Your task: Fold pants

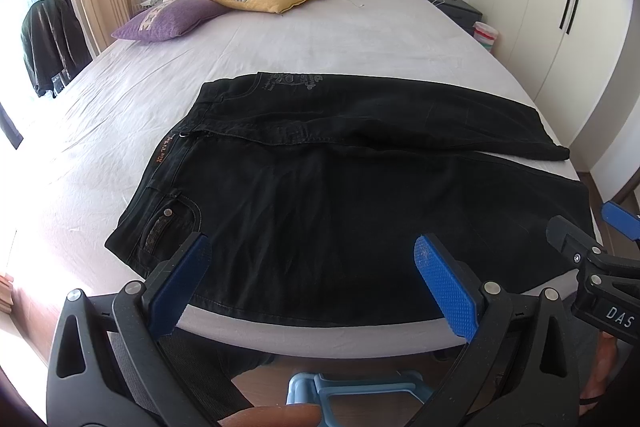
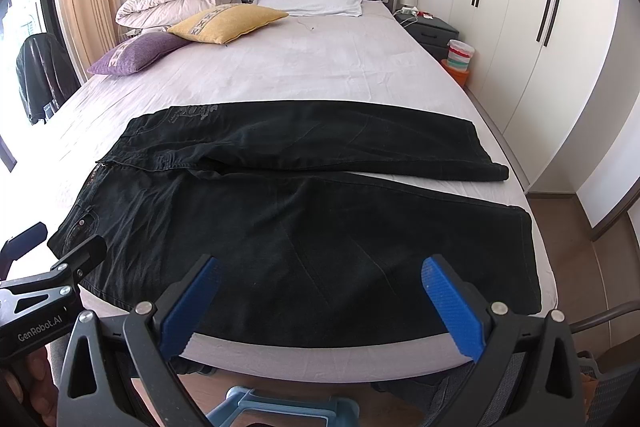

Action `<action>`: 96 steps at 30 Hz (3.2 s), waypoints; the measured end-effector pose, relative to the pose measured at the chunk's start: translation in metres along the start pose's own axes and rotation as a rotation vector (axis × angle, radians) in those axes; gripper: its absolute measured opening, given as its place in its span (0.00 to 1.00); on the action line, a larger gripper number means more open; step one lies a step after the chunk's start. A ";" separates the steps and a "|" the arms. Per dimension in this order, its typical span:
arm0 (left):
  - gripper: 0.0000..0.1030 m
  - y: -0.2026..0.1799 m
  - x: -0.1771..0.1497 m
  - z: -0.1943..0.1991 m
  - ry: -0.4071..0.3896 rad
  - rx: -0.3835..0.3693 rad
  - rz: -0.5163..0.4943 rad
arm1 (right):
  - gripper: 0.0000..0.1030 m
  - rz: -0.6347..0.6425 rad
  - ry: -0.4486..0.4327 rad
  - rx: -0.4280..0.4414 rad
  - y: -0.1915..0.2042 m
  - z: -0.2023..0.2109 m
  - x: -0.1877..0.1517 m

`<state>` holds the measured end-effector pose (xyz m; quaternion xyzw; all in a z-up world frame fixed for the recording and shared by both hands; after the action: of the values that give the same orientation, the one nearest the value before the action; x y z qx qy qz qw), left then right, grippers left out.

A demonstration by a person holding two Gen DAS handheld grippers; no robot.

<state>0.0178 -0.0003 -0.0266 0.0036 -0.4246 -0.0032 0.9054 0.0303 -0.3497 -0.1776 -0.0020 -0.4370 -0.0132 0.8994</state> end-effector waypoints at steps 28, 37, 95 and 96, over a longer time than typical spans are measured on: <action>1.00 0.003 -0.003 -0.002 0.007 0.000 0.003 | 1.00 -0.001 -0.002 0.001 0.001 0.001 -0.002; 1.00 0.003 -0.004 -0.002 0.007 0.000 0.002 | 1.00 -0.002 -0.001 0.002 0.001 0.001 -0.002; 1.00 0.098 0.152 -0.203 0.063 -0.248 -0.347 | 1.00 0.118 -0.026 0.398 -0.044 -0.114 0.094; 1.00 0.098 0.159 -0.221 0.093 -0.271 -0.387 | 1.00 0.121 -0.017 0.418 -0.045 -0.122 0.097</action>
<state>0.2892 0.0969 -0.0450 -0.0366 -0.3693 -0.2337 0.8987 0.1848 -0.3991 -0.1770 0.1583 -0.4371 0.1318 0.8755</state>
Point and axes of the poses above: each gripper's, at about its wrist camera, not at the fingertips, and z roughly against the way its jaws point, y to its left, x to its top, the point moved 3 cm from there along -z, roughly the way its jaws point, and after that the axes turned 12 degrees about -y, right-handed, at the moved point
